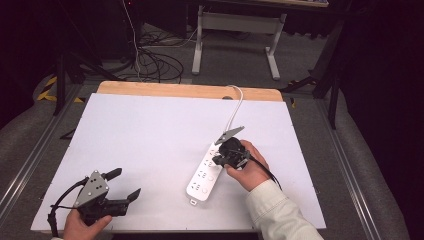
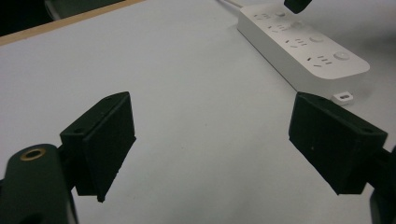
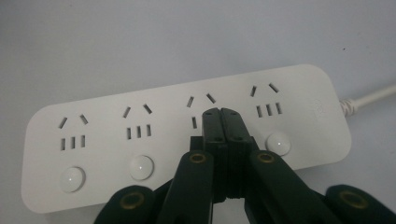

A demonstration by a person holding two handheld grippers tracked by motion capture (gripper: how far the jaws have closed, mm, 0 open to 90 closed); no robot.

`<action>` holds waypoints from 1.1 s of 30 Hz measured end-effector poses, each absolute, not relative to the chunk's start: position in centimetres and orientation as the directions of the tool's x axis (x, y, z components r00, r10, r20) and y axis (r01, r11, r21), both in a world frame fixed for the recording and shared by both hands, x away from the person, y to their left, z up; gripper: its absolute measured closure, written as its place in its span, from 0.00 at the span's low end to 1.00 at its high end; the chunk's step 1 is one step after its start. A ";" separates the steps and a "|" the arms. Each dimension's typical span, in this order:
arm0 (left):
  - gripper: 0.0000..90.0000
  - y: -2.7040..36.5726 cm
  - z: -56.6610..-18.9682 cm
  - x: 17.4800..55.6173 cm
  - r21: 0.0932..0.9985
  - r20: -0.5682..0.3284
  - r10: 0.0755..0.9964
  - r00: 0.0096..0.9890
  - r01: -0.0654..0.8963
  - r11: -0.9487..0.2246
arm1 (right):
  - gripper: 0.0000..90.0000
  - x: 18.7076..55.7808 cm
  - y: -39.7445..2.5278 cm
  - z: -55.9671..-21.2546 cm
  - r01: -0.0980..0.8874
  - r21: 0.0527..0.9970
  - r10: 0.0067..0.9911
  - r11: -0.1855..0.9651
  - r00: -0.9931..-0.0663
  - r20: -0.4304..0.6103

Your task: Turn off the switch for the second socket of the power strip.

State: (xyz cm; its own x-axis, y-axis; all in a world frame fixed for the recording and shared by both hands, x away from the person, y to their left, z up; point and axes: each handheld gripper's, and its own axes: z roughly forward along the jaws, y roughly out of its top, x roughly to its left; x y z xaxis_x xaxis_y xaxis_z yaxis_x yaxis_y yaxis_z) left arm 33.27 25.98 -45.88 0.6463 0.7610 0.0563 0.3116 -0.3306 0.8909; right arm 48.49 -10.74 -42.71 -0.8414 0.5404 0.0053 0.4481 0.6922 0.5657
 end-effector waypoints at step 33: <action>0.17 25.8 -45.9 33.2 0.890 0.054 0.761 0.646 0.314 -0.330 | 1.00 48.1 -10.8 -43.9 0.458 0.541 0.541 0.705 -0.841 0.005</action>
State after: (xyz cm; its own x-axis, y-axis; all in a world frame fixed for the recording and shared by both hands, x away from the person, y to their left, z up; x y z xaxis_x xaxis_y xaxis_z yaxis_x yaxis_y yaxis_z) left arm 33.23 25.84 -45.91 0.6464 0.7611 0.0536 0.3143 -0.3297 0.8902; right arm 48.10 -10.76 -43.90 -0.8408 0.5414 0.0055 0.4577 0.7053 0.5414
